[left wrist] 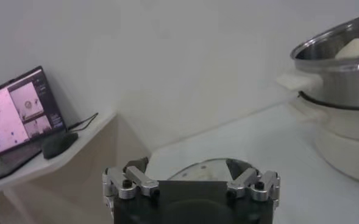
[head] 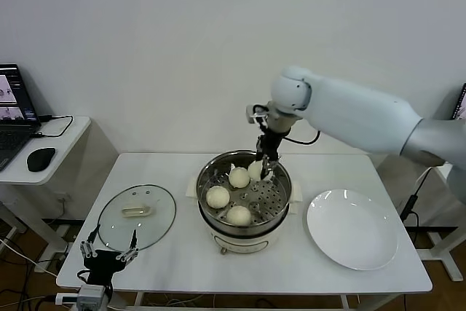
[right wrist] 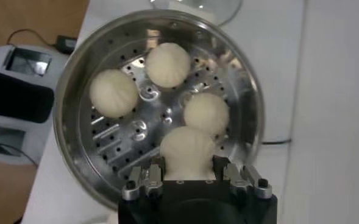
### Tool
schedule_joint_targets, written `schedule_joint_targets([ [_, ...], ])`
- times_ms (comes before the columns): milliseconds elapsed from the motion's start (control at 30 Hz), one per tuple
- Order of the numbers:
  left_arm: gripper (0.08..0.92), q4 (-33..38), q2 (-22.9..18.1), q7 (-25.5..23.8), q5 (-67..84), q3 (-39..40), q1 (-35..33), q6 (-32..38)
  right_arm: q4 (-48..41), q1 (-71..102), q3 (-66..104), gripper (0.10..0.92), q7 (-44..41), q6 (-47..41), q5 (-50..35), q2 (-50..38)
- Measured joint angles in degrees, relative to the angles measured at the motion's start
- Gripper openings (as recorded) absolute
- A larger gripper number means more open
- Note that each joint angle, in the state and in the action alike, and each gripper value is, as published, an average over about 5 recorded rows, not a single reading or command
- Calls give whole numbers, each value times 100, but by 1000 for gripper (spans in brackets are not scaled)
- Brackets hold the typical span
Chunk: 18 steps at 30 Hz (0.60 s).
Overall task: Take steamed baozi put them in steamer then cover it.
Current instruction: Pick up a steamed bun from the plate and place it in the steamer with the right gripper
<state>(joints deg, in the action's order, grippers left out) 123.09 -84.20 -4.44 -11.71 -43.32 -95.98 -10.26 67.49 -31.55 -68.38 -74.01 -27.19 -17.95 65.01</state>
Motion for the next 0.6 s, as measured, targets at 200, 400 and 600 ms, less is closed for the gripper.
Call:
schedule_joint_targets([
  [200, 823, -51, 8, -4, 21, 18, 56, -2, -84, 45, -227, 501, 18, -44, 99, 134],
  [400, 823, -116, 10, -5, 26, 28, 91, -2, -179, 157, -316, 501, 39, -73, 238, 235],
  [600, 823, -161, 5, -7, 27, 29, 111, -2, -259, 316, -322, 501, 41, -81, 381, 329],
])
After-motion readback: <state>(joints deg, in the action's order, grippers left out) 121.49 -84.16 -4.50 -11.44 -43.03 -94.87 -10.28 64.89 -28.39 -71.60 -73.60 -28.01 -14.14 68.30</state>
